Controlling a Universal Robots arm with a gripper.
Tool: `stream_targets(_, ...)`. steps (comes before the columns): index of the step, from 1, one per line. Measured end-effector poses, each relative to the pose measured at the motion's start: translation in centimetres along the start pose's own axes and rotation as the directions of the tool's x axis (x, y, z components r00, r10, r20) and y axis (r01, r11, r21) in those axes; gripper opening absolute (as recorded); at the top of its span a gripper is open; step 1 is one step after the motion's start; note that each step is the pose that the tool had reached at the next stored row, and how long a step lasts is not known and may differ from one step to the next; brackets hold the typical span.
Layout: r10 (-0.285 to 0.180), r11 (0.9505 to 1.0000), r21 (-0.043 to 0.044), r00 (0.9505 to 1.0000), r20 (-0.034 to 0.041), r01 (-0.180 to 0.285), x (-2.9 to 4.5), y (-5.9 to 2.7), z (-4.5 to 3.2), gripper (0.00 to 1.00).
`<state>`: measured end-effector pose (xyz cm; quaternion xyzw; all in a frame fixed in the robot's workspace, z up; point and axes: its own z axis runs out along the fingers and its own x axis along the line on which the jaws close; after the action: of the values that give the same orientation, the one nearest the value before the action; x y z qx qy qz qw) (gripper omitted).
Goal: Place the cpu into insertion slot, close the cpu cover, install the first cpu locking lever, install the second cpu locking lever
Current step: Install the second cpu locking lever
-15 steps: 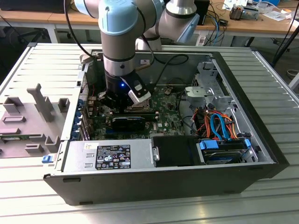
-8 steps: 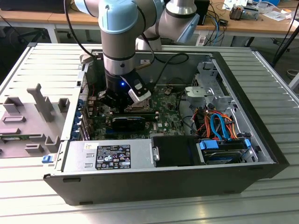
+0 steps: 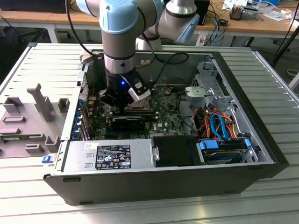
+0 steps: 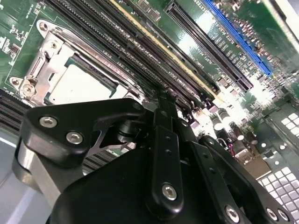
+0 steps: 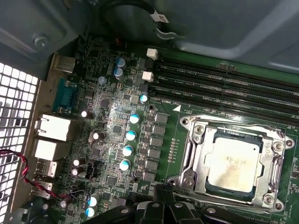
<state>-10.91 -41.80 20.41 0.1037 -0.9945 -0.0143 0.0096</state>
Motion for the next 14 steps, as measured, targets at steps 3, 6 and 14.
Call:
stream_targets(3, 0.0, 1.0, 0.0, 1.0, -0.0001, 0.0, -0.02, 0.01, 0.16, 0.11)
stream_targets(6, 0.0, 1.0, -0.0021, 1.0, -0.0008, 0.0, -0.08, 0.02, 0.23, 0.11)
stream_targets(14, 0.0, 0.9999, -0.0143, 1.0, 0.0021, 0.0, -0.26, 0.11, 0.19, 0.11)
